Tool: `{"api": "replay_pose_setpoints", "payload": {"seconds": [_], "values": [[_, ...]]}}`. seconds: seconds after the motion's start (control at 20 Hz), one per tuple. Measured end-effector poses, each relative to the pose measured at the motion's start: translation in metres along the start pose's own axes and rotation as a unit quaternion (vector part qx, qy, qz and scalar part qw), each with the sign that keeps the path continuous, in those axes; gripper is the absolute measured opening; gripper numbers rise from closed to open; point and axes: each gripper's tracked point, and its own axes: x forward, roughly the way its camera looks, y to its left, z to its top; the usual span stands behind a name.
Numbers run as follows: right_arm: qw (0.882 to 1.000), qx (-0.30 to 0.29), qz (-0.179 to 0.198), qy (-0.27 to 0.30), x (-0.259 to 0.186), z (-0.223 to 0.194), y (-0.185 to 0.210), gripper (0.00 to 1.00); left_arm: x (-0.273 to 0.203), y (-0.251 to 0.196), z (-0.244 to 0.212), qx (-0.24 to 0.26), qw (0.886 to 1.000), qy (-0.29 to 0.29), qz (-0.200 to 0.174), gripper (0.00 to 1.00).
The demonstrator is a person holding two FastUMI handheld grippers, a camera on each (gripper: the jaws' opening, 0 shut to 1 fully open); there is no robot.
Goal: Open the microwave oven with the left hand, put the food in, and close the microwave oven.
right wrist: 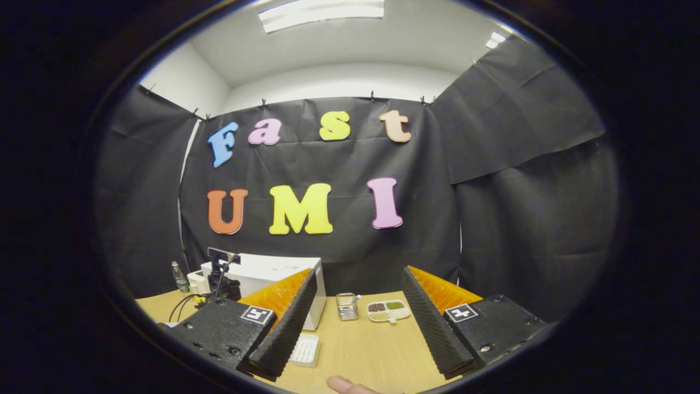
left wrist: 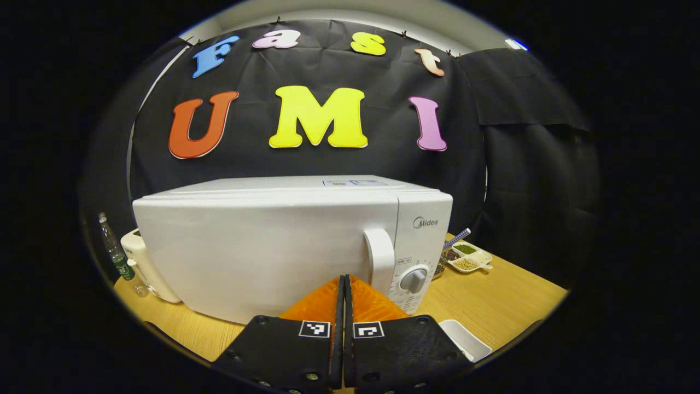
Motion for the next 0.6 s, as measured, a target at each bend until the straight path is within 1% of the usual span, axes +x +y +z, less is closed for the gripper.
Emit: {"api": "replay_pose_setpoints", "payload": {"seconds": [0.05, 0.1, 0.15, 0.2, 0.25, 0.3, 0.35, 0.4, 0.45, 0.5, 0.55, 0.6], "values": [[1.0, 0.001, -0.001, -0.002, -0.006, 0.0, -0.001, 0.99, -0.01, 0.001, 0.008, 0.001, 1.0, -0.007, 0.005, 0.13], [1.0, 0.002, -0.001, -0.002, -0.008, 0.001, 0.001, 0.99, -0.022, 0.004, 0.018, 0.003, 1.0, -0.015, 0.014, 0.01], [1.0, 0.002, 0.002, -0.001, -0.011, 0.0, 0.003, 0.99, -0.035, 0.008, 0.024, 0.002, 0.999, -0.022, 0.031, 0.31], [1.0, 0.002, 0.007, -0.002, -0.011, 0.003, 0.009, 0.88, -0.045, 0.009, 0.033, 0.006, 0.999, -0.034, 0.034, 0.62], [1.0, 0.002, 0.012, -0.004, -0.015, 0.005, 0.014, 0.88, -0.057, 0.009, 0.042, 0.009, 0.998, -0.046, 0.042, 0.92], [1.0, 0.001, 0.016, -0.006, -0.019, 0.007, 0.017, 0.99, -0.069, 0.012, 0.051, 0.012, 0.997, -0.055, 0.051, 0.94], [1.0, 0.0, 0.019, -0.008, -0.023, 0.009, 0.02, 0.99, -0.081, 0.014, 0.057, 0.01, 0.996, -0.058, 0.06, 0.94], [1.0, 0.002, 0.021, -0.011, -0.026, 0.012, 0.023, 0.99, -0.094, 0.015, 0.063, 0.008, 0.996, -0.061, 0.064, 0.84], [1.0, 0.003, 0.023, -0.015, -0.031, 0.015, 0.026, 0.99, -0.108, 0.017, 0.071, 0.004, 0.996, -0.064, 0.069, 0.94], [1.0, 0.005, 0.025, -0.014, -0.035, 0.017, 0.029, 0.99, -0.122, 0.018, 0.082, 0.001, 0.995, -0.071, 0.071, 0.94], [0.999, 0.008, 0.027, -0.016, -0.041, 0.017, 0.032, 0.99, -0.137, 0.025, 0.093, -0.001, 0.993, -0.082, 0.086, 0.94], [0.999, 0.011, 0.028, -0.02, -0.049, 0.022, 0.036, 0.99, -0.152, 0.036, 0.099, -0.007, 0.99, -0.086, 0.108, 0.94]]}}
